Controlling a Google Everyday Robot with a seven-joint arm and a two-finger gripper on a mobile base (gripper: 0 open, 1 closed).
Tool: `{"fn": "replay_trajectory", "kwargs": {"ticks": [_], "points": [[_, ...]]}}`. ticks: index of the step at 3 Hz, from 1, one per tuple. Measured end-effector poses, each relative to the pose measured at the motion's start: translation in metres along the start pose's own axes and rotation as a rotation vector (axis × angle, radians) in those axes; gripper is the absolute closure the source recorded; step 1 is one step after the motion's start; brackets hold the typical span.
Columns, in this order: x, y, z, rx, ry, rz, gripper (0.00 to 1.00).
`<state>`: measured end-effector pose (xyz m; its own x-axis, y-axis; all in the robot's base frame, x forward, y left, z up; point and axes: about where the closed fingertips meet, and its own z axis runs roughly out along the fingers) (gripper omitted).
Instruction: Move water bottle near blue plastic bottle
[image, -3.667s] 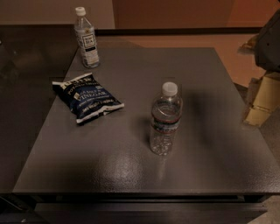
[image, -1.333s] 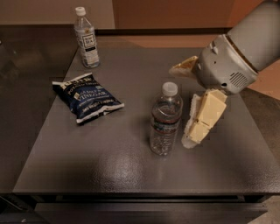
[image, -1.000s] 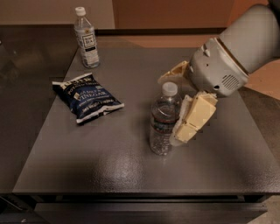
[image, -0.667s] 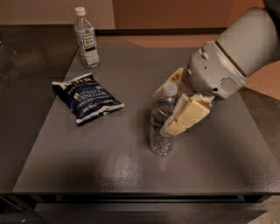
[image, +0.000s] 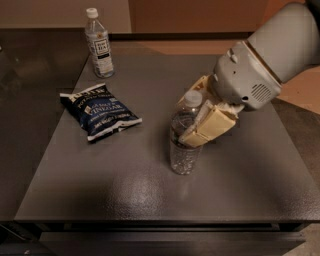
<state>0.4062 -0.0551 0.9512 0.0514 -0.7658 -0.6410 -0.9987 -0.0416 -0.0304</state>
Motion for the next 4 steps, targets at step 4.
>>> {"fn": "replay_trajectory", "kwargs": {"ticks": [4], "points": [[-0.074, -0.161, -0.036, 0.212, -0.083, 0.182, 1.0]]}}
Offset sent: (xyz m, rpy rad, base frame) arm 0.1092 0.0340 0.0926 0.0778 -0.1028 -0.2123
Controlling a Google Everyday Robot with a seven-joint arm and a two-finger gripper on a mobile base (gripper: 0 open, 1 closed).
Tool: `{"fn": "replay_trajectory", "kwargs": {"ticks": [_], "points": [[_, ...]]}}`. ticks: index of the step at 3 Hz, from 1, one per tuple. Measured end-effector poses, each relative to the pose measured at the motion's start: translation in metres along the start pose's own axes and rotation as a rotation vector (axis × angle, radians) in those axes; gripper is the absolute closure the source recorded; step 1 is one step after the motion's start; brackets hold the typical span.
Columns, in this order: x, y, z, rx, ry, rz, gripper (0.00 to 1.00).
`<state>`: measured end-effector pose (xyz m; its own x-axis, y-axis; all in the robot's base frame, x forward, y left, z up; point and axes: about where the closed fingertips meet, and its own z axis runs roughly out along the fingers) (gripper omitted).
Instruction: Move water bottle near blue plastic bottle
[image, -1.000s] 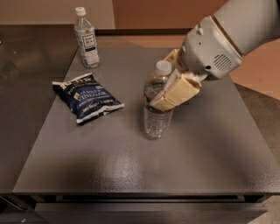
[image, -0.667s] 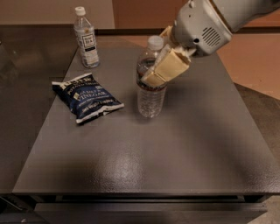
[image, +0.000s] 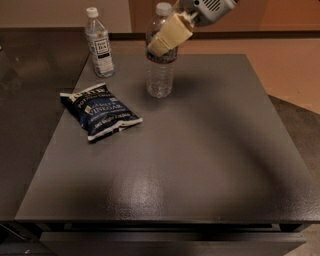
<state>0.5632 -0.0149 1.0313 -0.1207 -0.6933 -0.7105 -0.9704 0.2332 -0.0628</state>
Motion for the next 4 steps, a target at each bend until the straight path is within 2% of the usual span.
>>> {"fn": "replay_trajectory", "kwargs": {"ticks": [1, 2, 3, 4], "points": [[-0.007, -0.047, 0.021, 0.037, -0.001, 0.07, 1.0], [-0.013, -0.08, 0.045, 0.063, 0.001, 0.103, 1.0], [-0.016, -0.103, 0.069, 0.086, 0.021, 0.115, 1.0], [-0.017, -0.117, 0.092, 0.091, 0.037, 0.117, 1.0]]}}
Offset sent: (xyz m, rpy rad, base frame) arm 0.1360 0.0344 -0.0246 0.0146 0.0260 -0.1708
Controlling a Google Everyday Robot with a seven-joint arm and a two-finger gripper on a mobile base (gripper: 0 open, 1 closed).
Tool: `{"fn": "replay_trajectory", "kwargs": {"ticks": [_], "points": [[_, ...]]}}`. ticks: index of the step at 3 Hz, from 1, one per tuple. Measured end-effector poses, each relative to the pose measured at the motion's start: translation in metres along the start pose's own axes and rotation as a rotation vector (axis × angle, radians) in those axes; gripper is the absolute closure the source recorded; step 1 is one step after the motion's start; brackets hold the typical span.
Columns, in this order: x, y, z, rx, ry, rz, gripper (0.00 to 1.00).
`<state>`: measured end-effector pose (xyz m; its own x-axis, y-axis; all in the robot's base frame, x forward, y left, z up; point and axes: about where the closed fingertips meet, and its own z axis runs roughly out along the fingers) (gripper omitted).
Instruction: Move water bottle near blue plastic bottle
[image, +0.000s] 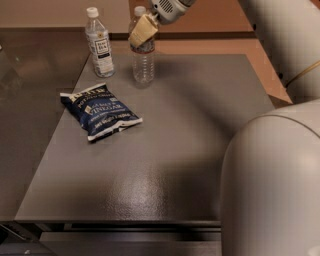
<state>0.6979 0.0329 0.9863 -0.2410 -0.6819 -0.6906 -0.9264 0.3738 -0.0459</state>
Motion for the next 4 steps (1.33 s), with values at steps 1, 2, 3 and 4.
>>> {"fn": "replay_trajectory", "kwargs": {"ticks": [1, 2, 3, 4], "points": [[-0.008, -0.006, 0.021, -0.006, 0.007, -0.009, 1.0], [-0.018, -0.008, 0.04, -0.018, 0.006, -0.019, 1.0], [-0.024, -0.01, 0.06, -0.031, 0.009, -0.029, 0.82], [-0.027, -0.012, 0.075, -0.046, 0.015, -0.029, 0.59]]}}
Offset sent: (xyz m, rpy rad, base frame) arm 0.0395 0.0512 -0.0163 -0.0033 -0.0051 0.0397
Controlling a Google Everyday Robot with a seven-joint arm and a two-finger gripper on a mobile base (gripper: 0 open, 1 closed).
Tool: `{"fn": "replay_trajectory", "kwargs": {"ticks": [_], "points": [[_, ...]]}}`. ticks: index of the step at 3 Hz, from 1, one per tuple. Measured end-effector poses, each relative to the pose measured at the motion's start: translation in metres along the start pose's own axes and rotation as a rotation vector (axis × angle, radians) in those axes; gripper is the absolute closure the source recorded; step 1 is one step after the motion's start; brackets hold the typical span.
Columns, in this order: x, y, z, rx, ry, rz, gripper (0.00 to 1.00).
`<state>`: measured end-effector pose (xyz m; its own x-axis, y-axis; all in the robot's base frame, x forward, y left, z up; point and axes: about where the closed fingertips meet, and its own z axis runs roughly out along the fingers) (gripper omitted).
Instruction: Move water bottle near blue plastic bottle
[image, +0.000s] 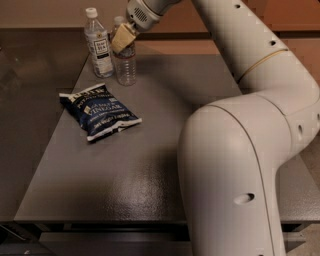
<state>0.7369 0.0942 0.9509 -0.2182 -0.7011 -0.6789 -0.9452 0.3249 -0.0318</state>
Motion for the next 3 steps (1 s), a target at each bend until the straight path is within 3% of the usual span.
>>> {"fn": "replay_trajectory", "kwargs": {"ticks": [2, 3], "points": [[-0.0017, -0.0011, 0.0145, -0.015, 0.01, -0.005, 0.13], [-0.0016, -0.0005, 0.0183, -0.019, 0.012, -0.005, 0.0]]}}
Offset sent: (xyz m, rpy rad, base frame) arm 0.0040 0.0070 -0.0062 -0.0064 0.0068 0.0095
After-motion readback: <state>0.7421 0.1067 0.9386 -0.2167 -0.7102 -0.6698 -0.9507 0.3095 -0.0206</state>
